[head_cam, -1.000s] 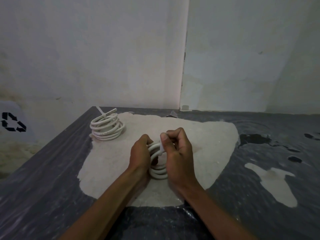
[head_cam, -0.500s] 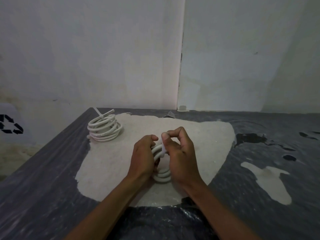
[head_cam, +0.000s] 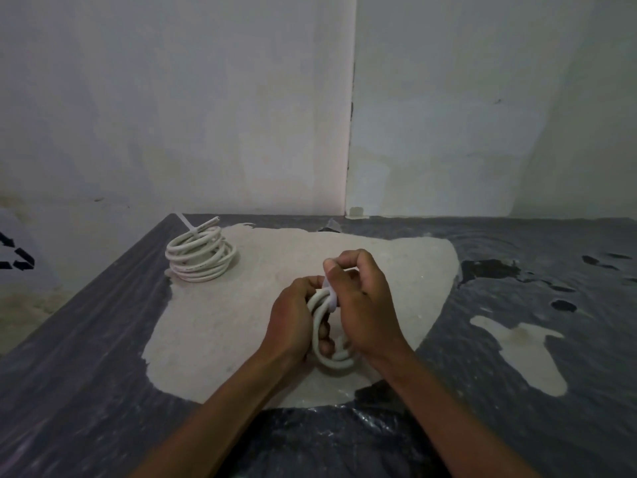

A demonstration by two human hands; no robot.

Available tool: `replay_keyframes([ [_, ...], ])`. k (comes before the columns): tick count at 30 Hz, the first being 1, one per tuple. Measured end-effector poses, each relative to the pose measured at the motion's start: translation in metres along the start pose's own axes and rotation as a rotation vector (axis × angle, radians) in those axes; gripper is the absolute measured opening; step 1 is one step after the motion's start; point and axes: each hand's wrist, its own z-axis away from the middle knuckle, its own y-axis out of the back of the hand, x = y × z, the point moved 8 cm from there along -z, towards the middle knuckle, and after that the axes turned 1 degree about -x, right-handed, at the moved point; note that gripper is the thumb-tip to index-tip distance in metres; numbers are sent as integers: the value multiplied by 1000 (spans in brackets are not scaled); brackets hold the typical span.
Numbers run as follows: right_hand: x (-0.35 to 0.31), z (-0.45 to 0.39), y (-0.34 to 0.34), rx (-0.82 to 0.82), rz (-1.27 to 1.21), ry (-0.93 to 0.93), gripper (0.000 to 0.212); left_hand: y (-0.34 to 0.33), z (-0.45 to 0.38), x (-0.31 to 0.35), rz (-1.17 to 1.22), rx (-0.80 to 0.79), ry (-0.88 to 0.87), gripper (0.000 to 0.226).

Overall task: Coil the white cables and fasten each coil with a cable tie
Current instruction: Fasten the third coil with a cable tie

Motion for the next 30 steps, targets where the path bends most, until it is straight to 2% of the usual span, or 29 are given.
replay_keyframes([
  [3,-4,0,-1,-4,1,9,11,0,2,-1,66,29,19,44],
  [11,-7,1,12,143,-11,-8,9,-6,-1,-9,146,-36,118,39],
  [19,-35,-3,23,143,245,153,9,-9,-5,-7,22,-4,73,36],
  [24,-46,-6,27,132,301,163,9,-11,-2,6,-70,-11,-51,40],
  [27,-55,0,24,104,359,250,9,-6,-3,8,-75,27,-70,34],
  [30,-61,16,14,58,476,455,4,8,-12,-4,-2,79,50,31],
])
